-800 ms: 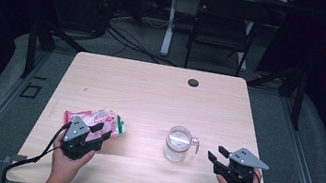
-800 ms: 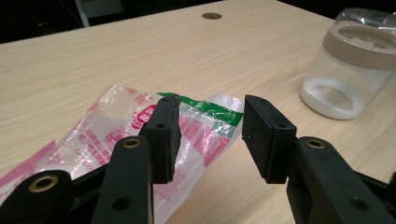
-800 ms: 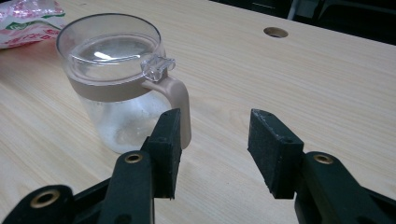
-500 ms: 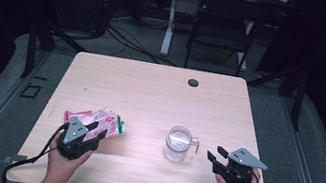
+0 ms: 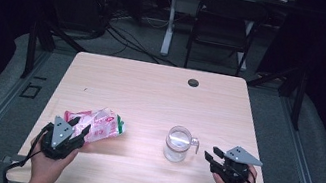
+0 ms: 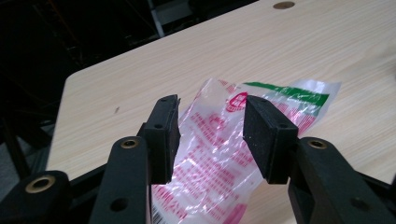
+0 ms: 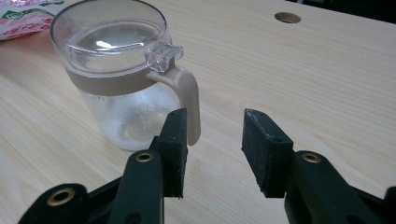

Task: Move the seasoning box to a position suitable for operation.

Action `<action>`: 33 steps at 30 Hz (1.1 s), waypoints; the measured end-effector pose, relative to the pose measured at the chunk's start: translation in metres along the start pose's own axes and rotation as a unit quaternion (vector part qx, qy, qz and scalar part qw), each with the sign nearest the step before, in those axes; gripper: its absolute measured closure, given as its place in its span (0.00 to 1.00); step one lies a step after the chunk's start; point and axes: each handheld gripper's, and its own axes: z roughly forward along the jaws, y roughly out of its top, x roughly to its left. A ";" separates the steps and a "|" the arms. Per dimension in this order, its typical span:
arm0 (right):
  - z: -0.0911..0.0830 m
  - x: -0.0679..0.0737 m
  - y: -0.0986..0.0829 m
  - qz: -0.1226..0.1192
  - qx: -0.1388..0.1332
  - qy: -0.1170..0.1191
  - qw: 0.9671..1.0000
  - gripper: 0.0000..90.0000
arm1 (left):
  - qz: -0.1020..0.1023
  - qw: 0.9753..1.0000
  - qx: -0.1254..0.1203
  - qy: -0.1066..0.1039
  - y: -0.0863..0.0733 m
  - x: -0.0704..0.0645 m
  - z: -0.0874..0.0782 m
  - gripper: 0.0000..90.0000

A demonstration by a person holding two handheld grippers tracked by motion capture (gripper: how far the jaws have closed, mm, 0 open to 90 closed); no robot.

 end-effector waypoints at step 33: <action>0.057 0.007 0.010 -0.017 0.050 0.029 0.998 0.81 | -0.053 0.999 -0.002 -0.008 -0.007 0.012 -0.046 0.61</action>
